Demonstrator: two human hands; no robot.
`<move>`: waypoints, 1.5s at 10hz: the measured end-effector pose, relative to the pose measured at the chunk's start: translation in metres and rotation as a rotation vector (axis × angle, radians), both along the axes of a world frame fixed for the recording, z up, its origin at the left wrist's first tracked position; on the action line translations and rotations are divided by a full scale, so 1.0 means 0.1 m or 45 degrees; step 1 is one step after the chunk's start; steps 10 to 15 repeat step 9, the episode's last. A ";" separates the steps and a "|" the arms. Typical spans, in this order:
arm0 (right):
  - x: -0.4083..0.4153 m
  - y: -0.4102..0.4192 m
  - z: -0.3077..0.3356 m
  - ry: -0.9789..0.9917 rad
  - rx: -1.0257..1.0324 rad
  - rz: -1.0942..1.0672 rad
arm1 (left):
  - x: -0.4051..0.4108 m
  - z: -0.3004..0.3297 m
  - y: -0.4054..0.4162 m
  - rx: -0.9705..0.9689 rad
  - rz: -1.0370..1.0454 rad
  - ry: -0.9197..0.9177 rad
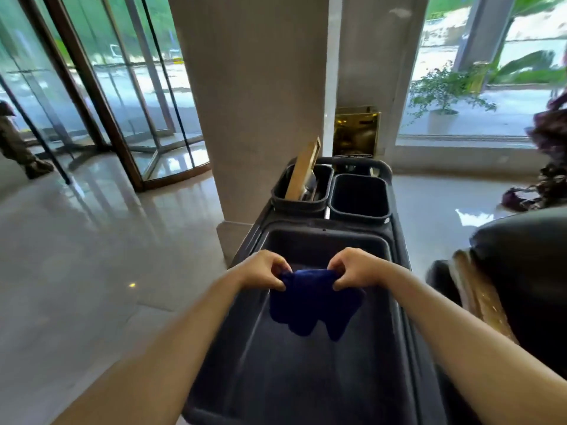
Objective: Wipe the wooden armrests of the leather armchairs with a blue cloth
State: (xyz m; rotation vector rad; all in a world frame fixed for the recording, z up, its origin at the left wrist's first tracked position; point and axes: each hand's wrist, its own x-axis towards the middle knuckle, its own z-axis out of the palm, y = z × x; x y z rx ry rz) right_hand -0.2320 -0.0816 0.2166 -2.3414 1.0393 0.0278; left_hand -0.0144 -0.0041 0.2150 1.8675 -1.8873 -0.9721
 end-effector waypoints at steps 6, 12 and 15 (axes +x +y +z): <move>0.08 -0.17 -1.52 0.244 0.259 -0.286 | 0.04 -1.60 -0.49 0.323 -0.147 -0.022; 0.11 -0.27 -1.46 0.205 0.274 -0.326 | 0.10 -1.53 -0.58 0.307 -0.038 0.057; 0.11 -0.27 -1.46 0.205 0.274 -0.326 | 0.10 -1.53 -0.58 0.307 -0.038 0.057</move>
